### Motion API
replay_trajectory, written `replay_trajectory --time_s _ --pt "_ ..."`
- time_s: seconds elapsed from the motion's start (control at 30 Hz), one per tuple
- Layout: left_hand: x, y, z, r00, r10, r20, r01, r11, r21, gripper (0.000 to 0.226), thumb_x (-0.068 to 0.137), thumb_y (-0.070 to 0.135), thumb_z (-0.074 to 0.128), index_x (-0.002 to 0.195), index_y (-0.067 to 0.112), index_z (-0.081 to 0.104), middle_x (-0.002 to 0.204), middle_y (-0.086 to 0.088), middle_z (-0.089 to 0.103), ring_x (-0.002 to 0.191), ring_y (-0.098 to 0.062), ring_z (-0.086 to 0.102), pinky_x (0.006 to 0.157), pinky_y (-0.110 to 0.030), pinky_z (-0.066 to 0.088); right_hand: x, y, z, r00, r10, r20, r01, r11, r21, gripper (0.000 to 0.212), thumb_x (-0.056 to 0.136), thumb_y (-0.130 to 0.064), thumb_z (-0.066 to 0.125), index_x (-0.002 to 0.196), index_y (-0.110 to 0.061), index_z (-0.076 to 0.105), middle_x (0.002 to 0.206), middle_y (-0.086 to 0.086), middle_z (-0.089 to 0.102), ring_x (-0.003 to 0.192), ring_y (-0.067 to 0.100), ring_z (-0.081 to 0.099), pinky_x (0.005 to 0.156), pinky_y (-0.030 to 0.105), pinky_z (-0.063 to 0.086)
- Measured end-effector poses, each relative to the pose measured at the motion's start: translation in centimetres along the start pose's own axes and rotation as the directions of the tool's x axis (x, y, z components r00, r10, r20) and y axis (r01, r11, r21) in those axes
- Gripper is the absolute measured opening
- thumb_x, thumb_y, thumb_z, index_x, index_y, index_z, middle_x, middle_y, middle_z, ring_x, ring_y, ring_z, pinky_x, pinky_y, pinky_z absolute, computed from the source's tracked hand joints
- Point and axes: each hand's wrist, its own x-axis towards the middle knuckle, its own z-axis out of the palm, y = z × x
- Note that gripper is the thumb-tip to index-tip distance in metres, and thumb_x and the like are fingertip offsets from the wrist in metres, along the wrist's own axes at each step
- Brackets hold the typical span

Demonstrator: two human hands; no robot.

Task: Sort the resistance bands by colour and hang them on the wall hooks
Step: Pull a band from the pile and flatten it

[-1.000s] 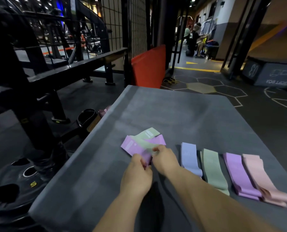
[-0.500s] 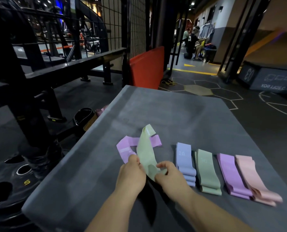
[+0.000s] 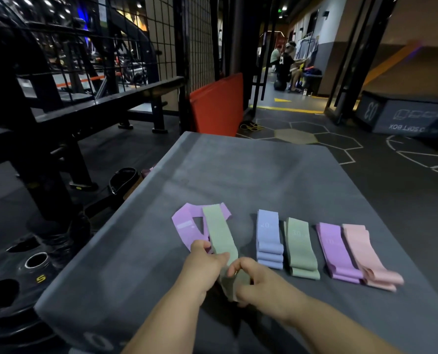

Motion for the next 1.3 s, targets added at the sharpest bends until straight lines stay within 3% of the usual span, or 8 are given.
replay_trajectory --time_s 0.13,0.33,0.57,0.73,0.9,1.1,1.2,1.3 --pt "-1.1 -0.4 0.1 1.0 0.025 0.014 -0.025 1.0 -0.001 0.052 0.079 0.019 0.07 0.12 0.031 0.041 0.113 0.002 0.055 0.092 -0.022 0.059 0.081 -0.035 0.052 -2.0 0.6 -1.0 0.995 -0.071 0.067 0.068 0.997 0.044 0.028 0.081 0.008 0.049 0.093 -0.016 0.055 0.061 -0.012 0.053 0.052 0.001 0.047 0.054 0.013 0.04" --pt "-2.8 -0.9 -0.3 0.994 0.104 -0.021 -0.095 0.959 0.267 0.058 0.081 0.023 0.066 0.132 0.026 0.039 0.109 -0.001 0.058 0.083 -0.019 0.057 0.065 -0.025 0.044 -5.2 2.2 -2.7 0.993 -0.101 -0.057 0.103 0.995 0.018 0.027 0.065 -0.015 0.049 0.085 -0.029 0.059 0.058 -0.012 0.041 0.056 0.009 0.034 0.051 0.02 0.028" --pt "-4.9 -1.3 -0.4 0.977 0.211 -0.017 -0.159 0.783 0.602 0.05 0.087 0.033 0.061 0.132 0.026 0.04 0.119 0.001 0.052 0.098 -0.02 0.059 0.08 -0.031 0.05 -9.2 4.8 -5.2 1.0 0.024 0.016 -0.027 0.98 0.196 0.033 0.063 -0.007 0.05 0.096 -0.006 0.052 0.07 0.009 0.064 0.064 0.022 0.064 0.059 0.029 0.051" --pt "-5.1 -1.5 -0.5 0.966 0.253 -0.045 -0.15 0.697 0.701 0.045 0.089 0.035 0.057 0.13 0.02 0.042 0.13 -0.002 0.045 0.114 -0.024 0.051 0.087 -0.034 0.049 -11.6 6.8 -7.7 0.982 0.188 -0.01 -0.187 0.969 -0.163 0.027 0.072 -0.006 0.047 0.096 -0.015 0.053 0.061 0.009 0.061 0.053 0.02 0.059 0.052 0.026 0.047" --pt "-4.7 -1.5 -0.1 0.964 0.257 -0.067 -0.124 0.66 0.741 0.047 0.089 0.031 0.057 0.129 0.015 0.04 0.13 -0.007 0.044 0.116 -0.027 0.048 0.084 -0.036 0.048 -12.4 8.5 -9.6 0.962 0.201 -0.185 -0.267 0.827 -0.494 0.025 0.07 -0.013 0.049 0.084 -0.032 0.052 0.055 0.0 0.06 0.048 0.013 0.055 0.059 0.025 0.052" --pt "-4.4 -1.9 -0.1 0.973 0.223 -0.051 -0.093 0.59 0.802 0.049 0.085 0.039 0.06 0.126 0.018 0.043 0.124 -0.005 0.047 0.109 -0.027 0.053 0.078 -0.033 0.048 -11.9 9.5 -10.4 0.947 0.137 -0.292 -0.29 0.76 -0.582 0.023 0.079 -0.015 0.052 0.084 -0.037 0.045 0.067 -0.01 0.054 0.058 0.011 0.056 0.062 0.024 0.05" --pt "-3.9 -2.0 -0.6 0.977 0.204 -0.058 -0.067 0.556 0.828 0.05 0.079 0.049 0.06 0.119 0.021 0.046 0.119 -0.002 0.05 0.105 -0.024 0.054 0.073 -0.032 0.047 -11.6 9.4 -10.6 0.945 0.084 -0.317 -0.27 0.748 -0.606 0.023 0.083 -0.014 0.052 0.093 -0.034 0.046 0.072 -0.017 0.046 0.06 -0.003 0.046 0.053 0.008 0.036" --pt "-3.6 -2.1 -1.0 0.98 0.198 -0.033 -0.076 0.52 0.851 0.05 0.076 0.057 0.06 0.112 0.023 0.051 0.112 0.0 0.053 0.1 -0.021 0.055 0.069 -0.03 0.045 -11.2 9.7 -10.8 0.933 0.093 -0.347 -0.291 0.762 -0.578 0.023 0.083 -0.016 0.052 0.092 -0.036 0.047 0.079 -0.011 0.05 0.064 0.003 0.048 0.055 0.014 0.037"
